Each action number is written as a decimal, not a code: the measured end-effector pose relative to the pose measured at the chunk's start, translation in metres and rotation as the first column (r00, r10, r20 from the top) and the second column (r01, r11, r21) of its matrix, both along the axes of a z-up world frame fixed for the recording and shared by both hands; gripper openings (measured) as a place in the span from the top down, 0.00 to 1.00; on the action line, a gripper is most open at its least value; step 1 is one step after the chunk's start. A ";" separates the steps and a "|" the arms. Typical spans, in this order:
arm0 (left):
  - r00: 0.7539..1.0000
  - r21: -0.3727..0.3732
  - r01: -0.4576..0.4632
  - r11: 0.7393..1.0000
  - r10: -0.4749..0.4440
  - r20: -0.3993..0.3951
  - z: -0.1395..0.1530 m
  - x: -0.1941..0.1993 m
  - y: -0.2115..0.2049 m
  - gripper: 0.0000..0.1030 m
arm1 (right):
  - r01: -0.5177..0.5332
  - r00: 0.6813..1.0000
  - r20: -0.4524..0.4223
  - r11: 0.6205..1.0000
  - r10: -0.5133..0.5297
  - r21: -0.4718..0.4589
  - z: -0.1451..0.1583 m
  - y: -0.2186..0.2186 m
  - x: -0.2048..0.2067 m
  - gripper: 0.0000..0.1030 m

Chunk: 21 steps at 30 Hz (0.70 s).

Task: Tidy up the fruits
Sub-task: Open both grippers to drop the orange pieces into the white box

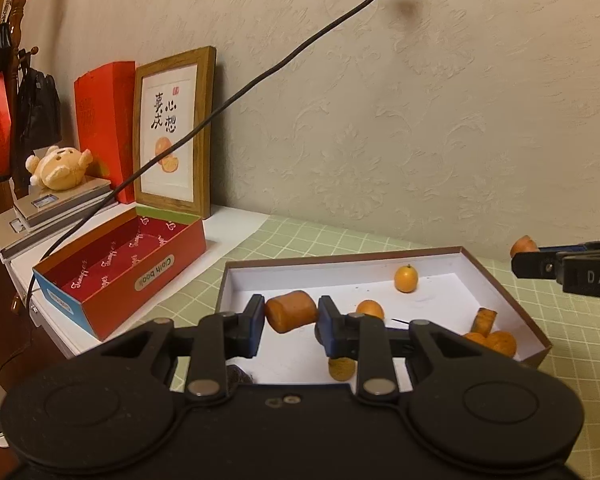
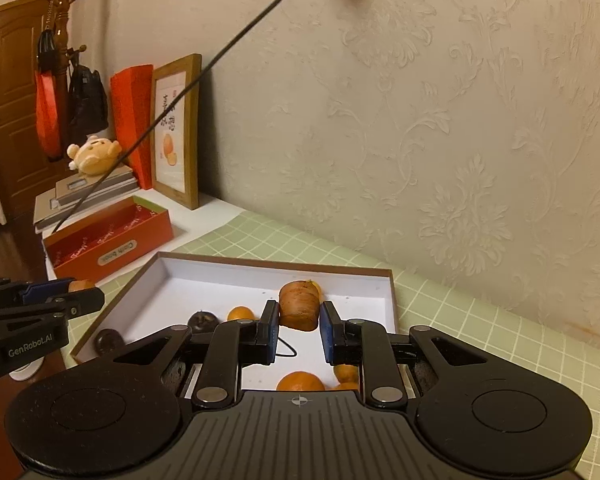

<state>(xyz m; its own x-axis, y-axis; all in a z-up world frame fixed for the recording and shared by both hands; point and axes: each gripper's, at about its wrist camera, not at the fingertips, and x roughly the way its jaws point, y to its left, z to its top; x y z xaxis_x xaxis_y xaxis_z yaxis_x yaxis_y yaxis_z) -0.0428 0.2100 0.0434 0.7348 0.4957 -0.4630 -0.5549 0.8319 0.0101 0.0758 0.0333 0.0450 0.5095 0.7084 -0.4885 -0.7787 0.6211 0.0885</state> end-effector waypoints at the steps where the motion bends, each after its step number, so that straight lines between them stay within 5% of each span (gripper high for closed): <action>1: 1.000 -0.003 -0.003 1.000 0.003 -0.002 -0.002 0.002 0.002 0.82 | 0.003 1.000 -0.003 1.000 -0.003 0.000 -0.001 0.002 0.002 0.79; 21: 0.998 -0.036 -0.035 0.999 0.033 -0.047 -0.024 0.031 0.034 0.82 | 0.001 0.999 -0.044 0.999 -0.003 -0.039 -0.028 0.037 0.040 0.79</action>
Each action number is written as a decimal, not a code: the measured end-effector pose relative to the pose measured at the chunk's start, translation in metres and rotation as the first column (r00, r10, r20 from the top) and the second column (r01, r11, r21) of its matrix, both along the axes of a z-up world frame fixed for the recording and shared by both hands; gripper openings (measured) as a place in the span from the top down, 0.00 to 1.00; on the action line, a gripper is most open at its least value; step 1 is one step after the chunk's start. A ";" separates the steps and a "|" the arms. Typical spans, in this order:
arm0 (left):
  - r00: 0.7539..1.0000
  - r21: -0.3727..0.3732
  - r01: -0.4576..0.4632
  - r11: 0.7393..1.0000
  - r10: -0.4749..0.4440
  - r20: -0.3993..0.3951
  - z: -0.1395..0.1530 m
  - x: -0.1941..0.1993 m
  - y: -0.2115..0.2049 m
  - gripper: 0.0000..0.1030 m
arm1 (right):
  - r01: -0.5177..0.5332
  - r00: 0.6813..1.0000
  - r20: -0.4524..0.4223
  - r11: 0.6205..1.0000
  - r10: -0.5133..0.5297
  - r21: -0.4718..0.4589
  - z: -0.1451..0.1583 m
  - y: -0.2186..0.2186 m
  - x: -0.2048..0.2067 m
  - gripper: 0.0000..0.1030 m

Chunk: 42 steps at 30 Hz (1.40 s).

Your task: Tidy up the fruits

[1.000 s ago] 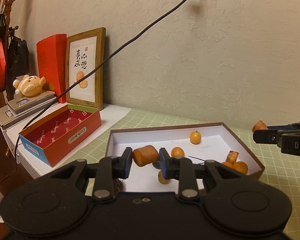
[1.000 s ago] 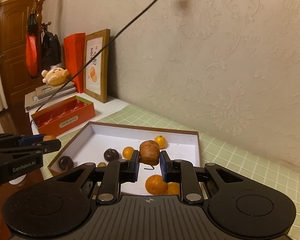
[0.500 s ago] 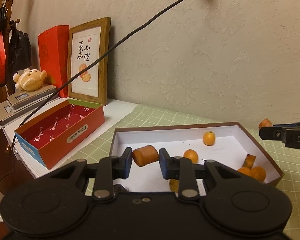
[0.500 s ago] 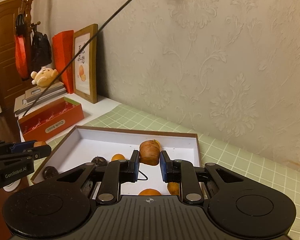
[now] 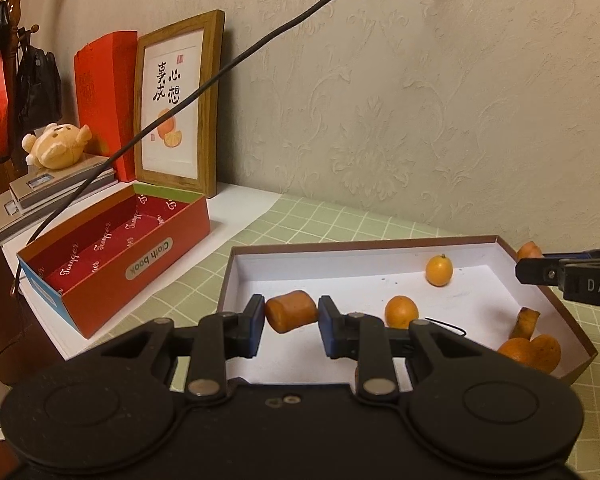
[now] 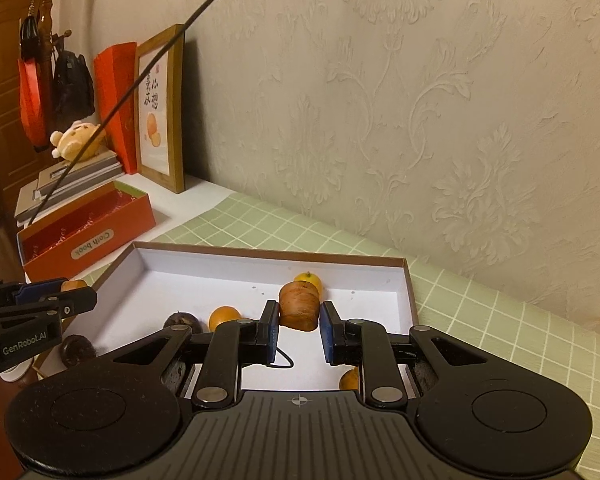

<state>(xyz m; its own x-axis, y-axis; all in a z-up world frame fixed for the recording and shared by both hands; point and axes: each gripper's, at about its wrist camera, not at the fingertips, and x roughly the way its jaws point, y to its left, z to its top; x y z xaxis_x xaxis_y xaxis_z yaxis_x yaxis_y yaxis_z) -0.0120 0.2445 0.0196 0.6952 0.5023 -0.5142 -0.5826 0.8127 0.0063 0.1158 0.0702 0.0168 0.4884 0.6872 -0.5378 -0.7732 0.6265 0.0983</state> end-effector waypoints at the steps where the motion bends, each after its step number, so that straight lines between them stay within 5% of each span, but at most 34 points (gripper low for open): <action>1: 1.000 -0.002 -0.002 1.000 0.002 0.002 0.000 0.000 0.001 0.82 | 0.001 1.000 -0.001 1.000 -0.001 0.000 -0.001 0.001 0.001 0.79; 18: 1.000 -0.007 -0.018 1.000 0.018 0.016 -0.004 0.004 0.005 0.77 | 0.004 1.000 0.000 1.000 -0.004 0.001 -0.006 0.008 0.006 0.79; 19: 0.999 0.004 -0.028 1.000 0.028 0.020 -0.004 0.004 0.004 0.57 | 0.008 1.000 0.018 1.000 -0.008 -0.004 -0.006 0.009 0.005 0.72; 20: 0.999 0.021 -0.042 0.999 0.042 0.032 -0.004 0.003 0.003 0.22 | 0.019 0.999 0.033 1.000 -0.019 -0.018 -0.007 0.011 0.005 0.54; 21: 0.997 0.047 -0.064 0.997 0.062 0.049 -0.004 0.000 0.001 0.09 | 0.038 0.998 0.054 0.999 -0.037 -0.022 -0.008 0.011 0.003 0.05; 22: 0.996 0.063 -0.068 0.996 0.065 0.056 -0.002 -0.001 0.000 0.10 | 0.059 0.995 0.084 0.998 -0.060 0.012 -0.008 0.007 0.000 0.00; 42: 0.995 0.024 -0.070 0.997 0.069 0.070 -0.002 -0.009 0.009 0.10 | 0.065 0.995 0.074 0.997 -0.068 0.045 -0.007 0.002 0.004 0.00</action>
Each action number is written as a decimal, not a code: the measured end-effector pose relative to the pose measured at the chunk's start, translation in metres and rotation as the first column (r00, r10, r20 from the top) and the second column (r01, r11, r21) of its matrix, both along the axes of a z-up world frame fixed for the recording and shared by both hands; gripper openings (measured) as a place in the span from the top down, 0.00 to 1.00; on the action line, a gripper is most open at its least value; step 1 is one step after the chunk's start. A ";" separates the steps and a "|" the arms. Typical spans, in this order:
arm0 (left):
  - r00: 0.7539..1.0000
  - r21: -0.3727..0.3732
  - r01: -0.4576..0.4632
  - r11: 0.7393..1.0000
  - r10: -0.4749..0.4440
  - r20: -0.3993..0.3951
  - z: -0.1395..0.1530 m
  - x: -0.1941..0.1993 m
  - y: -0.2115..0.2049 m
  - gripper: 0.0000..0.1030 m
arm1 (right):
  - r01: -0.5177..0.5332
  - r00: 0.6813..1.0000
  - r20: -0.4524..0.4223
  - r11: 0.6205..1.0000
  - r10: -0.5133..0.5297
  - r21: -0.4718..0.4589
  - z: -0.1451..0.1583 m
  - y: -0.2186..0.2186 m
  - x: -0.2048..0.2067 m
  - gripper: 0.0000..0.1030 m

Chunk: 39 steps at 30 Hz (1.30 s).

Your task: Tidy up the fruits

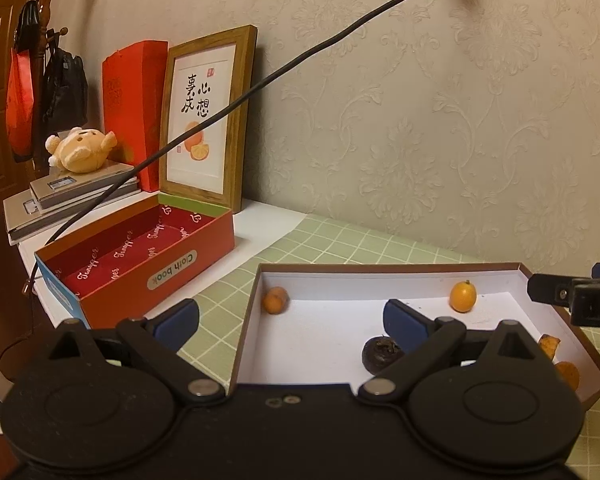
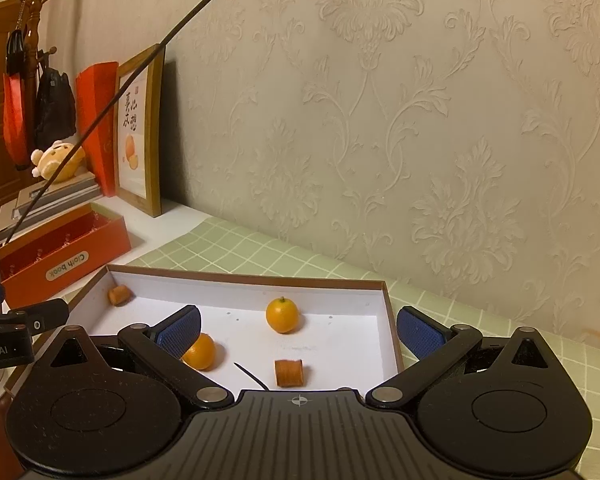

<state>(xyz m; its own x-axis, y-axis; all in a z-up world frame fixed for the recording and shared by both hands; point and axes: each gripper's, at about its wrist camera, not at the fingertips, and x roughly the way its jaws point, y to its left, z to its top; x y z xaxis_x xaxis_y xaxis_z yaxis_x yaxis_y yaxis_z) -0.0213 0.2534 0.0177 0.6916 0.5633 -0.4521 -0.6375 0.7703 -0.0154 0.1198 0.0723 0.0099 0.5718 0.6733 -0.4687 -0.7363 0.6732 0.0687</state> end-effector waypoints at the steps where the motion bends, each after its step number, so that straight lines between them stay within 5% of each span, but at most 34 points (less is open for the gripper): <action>1: 1.000 -0.003 0.001 1.000 -0.001 0.001 0.000 0.000 0.000 0.10 | -0.001 1.000 0.000 1.000 0.001 -0.001 0.000 0.000 -0.001 0.00; 18: 1.000 -0.009 -0.003 1.000 0.003 0.000 0.001 -0.002 0.001 0.06 | 0.001 0.999 -0.045 1.000 -0.001 0.000 0.002 -0.001 0.001 0.00; 24: 0.999 0.034 0.037 0.999 -0.037 0.019 0.028 -0.019 -0.016 0.06 | -0.003 0.999 -0.050 1.000 0.004 0.024 0.027 -0.013 -0.011 0.00; 39: 0.989 0.091 0.105 0.990 -0.114 0.093 0.092 -0.129 -0.120 0.06 | -0.049 0.991 0.124 0.997 0.041 0.058 0.106 -0.142 -0.147 0.00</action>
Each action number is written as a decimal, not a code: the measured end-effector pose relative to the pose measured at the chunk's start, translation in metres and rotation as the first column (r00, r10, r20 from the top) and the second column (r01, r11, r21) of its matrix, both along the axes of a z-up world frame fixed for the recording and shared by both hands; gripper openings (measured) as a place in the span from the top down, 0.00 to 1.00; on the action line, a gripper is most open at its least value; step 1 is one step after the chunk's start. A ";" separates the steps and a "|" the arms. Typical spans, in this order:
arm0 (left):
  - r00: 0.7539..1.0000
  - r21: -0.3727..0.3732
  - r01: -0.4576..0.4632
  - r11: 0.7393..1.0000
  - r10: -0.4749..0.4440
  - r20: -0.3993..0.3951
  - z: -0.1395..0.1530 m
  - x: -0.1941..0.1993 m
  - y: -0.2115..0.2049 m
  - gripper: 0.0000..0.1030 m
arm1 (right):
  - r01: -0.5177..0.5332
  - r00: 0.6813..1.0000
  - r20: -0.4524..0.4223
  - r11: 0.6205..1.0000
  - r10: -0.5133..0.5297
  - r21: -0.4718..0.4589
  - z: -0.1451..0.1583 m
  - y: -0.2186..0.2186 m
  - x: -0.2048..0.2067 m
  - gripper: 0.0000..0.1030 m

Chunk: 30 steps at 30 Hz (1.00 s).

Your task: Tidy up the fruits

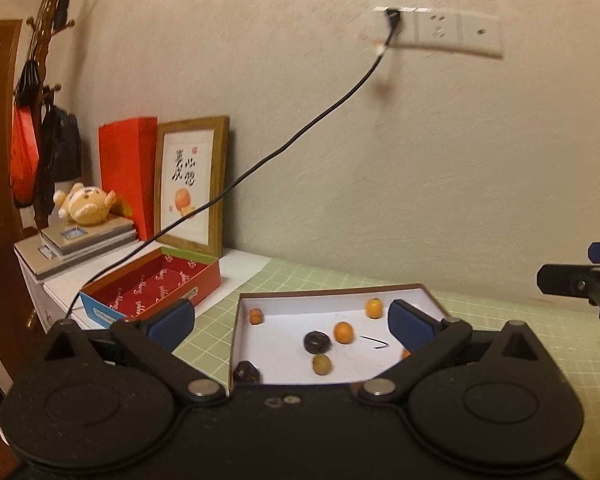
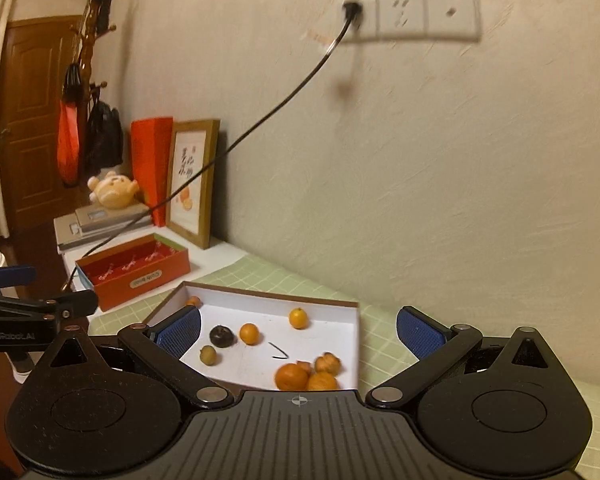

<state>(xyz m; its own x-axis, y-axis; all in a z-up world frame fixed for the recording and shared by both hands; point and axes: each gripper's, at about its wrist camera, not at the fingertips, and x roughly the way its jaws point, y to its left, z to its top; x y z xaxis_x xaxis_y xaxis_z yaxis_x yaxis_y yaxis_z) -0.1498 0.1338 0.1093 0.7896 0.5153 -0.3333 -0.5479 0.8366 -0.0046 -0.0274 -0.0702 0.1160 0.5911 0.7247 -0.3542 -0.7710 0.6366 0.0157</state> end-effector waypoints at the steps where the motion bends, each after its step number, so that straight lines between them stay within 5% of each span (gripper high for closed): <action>1: 1.000 0.005 0.005 1.000 -0.005 0.005 0.002 -0.005 -0.006 0.06 | 0.005 1.000 0.010 1.000 -0.005 0.002 0.001 -0.008 -0.007 0.00; 16: 0.999 0.002 -0.034 0.999 0.034 0.028 -0.030 -0.041 -0.028 0.06 | 0.093 0.995 0.045 0.996 -0.092 -0.015 -0.039 -0.075 -0.056 0.00; 30: 0.999 0.023 -0.024 0.999 0.023 0.034 -0.033 -0.042 -0.028 0.06 | 0.072 0.997 0.029 0.997 -0.071 -0.021 -0.040 -0.059 -0.044 0.00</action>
